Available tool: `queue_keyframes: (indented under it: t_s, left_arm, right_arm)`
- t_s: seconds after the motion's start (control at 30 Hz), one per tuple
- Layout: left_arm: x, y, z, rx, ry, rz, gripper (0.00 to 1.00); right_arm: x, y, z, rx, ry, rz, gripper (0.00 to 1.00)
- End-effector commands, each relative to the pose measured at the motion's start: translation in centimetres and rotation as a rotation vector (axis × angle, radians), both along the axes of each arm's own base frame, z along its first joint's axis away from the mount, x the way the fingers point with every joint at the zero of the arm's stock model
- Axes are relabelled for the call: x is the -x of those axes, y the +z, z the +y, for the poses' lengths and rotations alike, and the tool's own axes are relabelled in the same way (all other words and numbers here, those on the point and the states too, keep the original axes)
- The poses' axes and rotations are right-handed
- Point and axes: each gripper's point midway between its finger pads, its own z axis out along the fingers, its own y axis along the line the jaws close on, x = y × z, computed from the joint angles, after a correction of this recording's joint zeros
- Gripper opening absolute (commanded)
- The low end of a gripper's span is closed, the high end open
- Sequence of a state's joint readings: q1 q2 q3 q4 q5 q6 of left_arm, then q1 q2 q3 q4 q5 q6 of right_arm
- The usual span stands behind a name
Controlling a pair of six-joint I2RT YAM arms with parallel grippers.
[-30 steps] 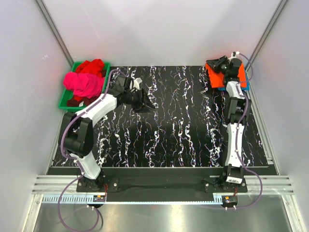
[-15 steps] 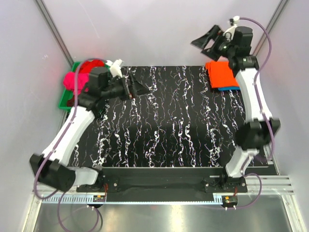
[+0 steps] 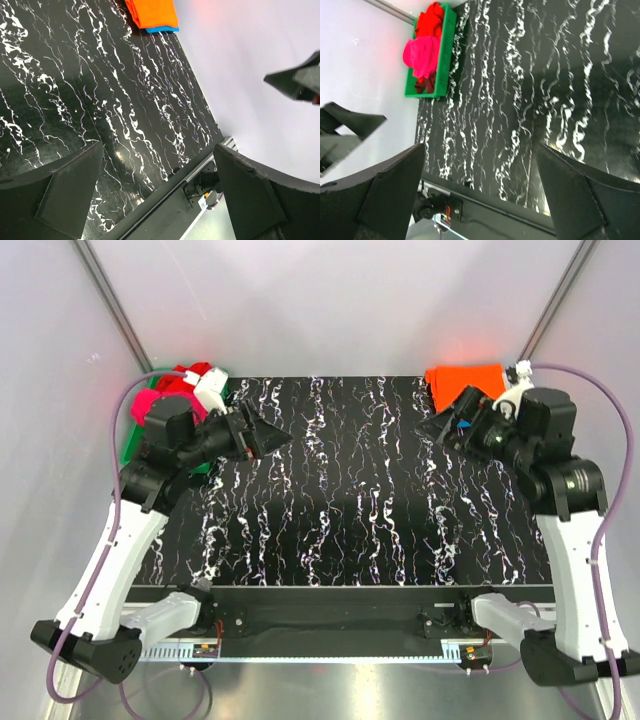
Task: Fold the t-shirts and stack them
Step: Neatly place the folded tshirt to the corner
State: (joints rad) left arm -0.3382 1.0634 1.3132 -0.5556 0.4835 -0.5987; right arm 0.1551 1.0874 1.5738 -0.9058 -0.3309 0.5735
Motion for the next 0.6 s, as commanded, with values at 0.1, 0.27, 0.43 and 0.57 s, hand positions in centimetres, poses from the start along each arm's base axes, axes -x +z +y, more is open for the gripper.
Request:
queue_keyframes:
  t_s: [0.1, 0.27, 0.43, 0.57]
  left_arm:
    - [1.4, 3.0, 0.7, 0.002, -0.005, -0.183, 0.99]
    - [2.3, 3.7, 1.0, 0.02, -0.003, -0.201, 0.99]
    - [2.9, 4.6, 0.9, 0.08, -0.003, -0.212, 0.99]
    - [3.0, 4.8, 0.8, 0.086, -0.006, -0.208, 0.99]
  right_arm:
    - [1.8, -1.2, -1.3, 0.053, -0.041, 0.012, 1.0]
    - [2.3, 0.2, -1.6, 0.069, -0.041, -0.043, 1.0]
    - [2.4, 0.9, -1.6, 0.078, -0.031, -0.066, 1.0]
    - [2.3, 2.1, -1.7, 0.079, -0.036, -0.111, 1.0]
